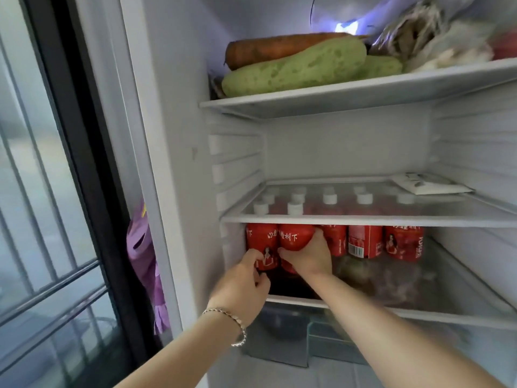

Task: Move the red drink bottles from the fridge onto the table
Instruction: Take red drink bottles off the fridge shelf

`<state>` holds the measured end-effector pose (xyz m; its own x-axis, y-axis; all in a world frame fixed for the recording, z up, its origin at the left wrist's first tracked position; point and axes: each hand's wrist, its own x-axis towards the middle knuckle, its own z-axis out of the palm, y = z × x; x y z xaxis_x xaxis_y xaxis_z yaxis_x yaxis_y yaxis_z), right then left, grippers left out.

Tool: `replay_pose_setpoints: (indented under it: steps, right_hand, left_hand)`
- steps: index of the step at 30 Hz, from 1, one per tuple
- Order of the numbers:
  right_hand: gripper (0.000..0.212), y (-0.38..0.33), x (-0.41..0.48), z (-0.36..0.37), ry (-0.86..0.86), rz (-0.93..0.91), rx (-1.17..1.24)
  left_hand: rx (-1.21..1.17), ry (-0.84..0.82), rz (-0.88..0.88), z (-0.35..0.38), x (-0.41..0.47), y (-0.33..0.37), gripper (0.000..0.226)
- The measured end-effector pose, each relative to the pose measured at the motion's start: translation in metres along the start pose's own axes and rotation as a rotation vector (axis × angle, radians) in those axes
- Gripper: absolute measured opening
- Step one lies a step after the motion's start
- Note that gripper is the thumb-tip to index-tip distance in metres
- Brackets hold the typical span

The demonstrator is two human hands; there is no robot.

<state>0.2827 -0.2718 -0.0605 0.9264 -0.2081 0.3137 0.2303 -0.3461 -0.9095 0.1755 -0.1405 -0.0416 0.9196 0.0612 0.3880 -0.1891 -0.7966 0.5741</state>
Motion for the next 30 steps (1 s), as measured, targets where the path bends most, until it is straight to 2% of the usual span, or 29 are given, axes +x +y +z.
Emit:
replay_pose_setpoints:
  steps: [5,7,11,13,16,17,19,21,22,23,27,30]
  right_hand:
    - [0.085,-0.001,-0.043,-0.014,-0.040,-0.075,0.034]
    - [0.083,-0.007,-0.060,-0.020,-0.052,-0.085,0.072]
    - [0.076,-0.013,-0.084,-0.018,-0.165,-0.092,0.162]
    - [0.074,-0.015,-0.095,-0.011,-0.224,-0.165,0.107]
    - [0.086,-0.025,-0.099,-0.010,-0.331,-0.290,-0.144]
    - [0.088,-0.025,-0.094,-0.012,-0.421,-0.308,-0.159]
    - [0.070,-0.026,-0.080,-0.016,-0.578,-0.263,0.033]
    - [0.049,-0.022,-0.058,-0.011,-0.454,-0.190,0.157]
    - [0.048,-0.020,-0.046,-0.005,-0.357,-0.170,0.160]
    - [0.050,-0.020,-0.035,0.003,-0.287,-0.154,0.114]
    - [0.067,-0.031,-0.008,0.036,-0.275,-0.044,0.076]
    - [0.074,-0.034,-0.002,0.046,-0.165,-0.032,-0.021]
  left_hand:
    - [-0.156,0.166,0.134,-0.013,0.001,0.010,0.020]
    - [-0.160,0.175,0.190,-0.022,0.004,0.021,0.026]
    - [0.069,0.104,0.267,-0.031,0.012,0.040,0.045]
    - [0.260,0.101,0.292,-0.032,0.015,0.041,0.039]
    - [0.335,0.189,0.356,-0.035,0.016,0.030,0.021]
    - [0.353,0.210,0.375,-0.037,0.015,0.025,0.021]
    - [0.374,0.241,0.405,-0.040,0.010,0.018,0.019]
    - [0.386,0.267,0.397,-0.041,0.006,0.013,0.022]
    - [0.398,0.275,0.381,-0.041,0.005,0.012,0.025]
    - [0.407,0.284,0.367,-0.041,0.005,0.011,0.027]
    - [0.436,0.252,0.315,-0.039,0.009,0.009,0.027]
    - [0.458,0.241,0.312,-0.040,0.006,0.009,0.028]
